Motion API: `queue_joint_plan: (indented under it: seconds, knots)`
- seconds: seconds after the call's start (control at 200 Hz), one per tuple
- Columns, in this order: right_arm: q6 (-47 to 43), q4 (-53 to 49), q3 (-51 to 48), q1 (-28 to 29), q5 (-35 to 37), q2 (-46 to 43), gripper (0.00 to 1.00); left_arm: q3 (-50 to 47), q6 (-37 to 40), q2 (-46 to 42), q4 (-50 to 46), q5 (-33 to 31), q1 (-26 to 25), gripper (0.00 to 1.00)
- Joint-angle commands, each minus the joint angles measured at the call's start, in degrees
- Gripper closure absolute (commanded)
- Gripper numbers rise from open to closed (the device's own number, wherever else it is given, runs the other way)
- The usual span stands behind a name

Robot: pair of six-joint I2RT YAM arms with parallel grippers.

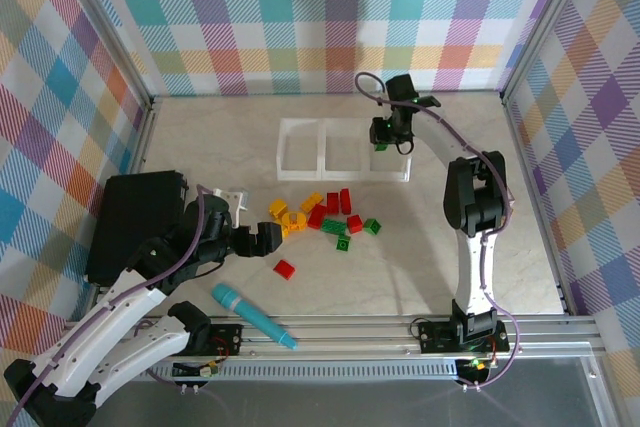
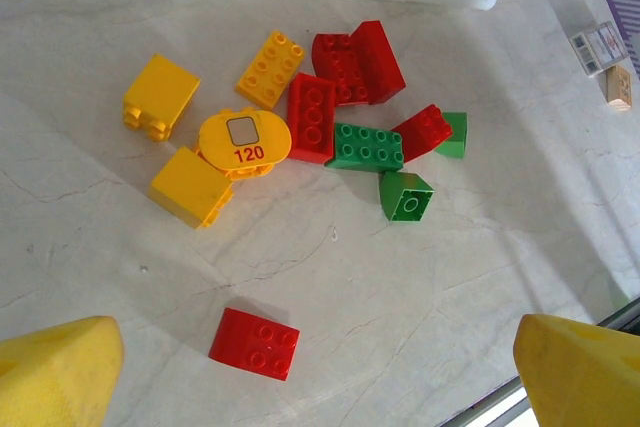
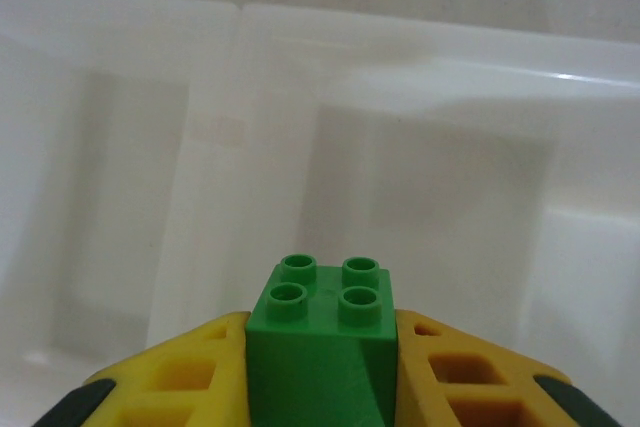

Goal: Sort the legos into containers by color
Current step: Place the lego in the container.

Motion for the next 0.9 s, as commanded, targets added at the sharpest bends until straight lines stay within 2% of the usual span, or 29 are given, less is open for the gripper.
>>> queue_joint_plan:
  seconds: [0.0,0.31,0.505,0.68,0.895]
  knots:
    - [-1.6,-0.1,3.0,-0.4,-1.5,1.4,0.7,1.3,0.4,-0.2,-1.1,-0.3,-0.8,0.0]
    - [-2.7,0.8,2.8,-1.0,-2.2,3.4,0.66,1.2,0.4,-0.1,-0.8,0.1,-1.0,0.0]
    - [-1.8,0.3,2.6,-1.0,-2.7,2.7,0.56,1.0,0.2,-0.1,-0.9,0.3,-1.5,0.0]
    - [-1.2,-1.4,2.9,-1.0,-1.5,0.7,0.5,0.5,0.0,-0.6,-0.6,0.3,-1.9,0.0]
    - [2.6,-4.6,0.4,-1.0,-1.6,-6.1,0.49,0.4,-0.2,-1.6,-1.0,-0.2,-2.1,0.0]
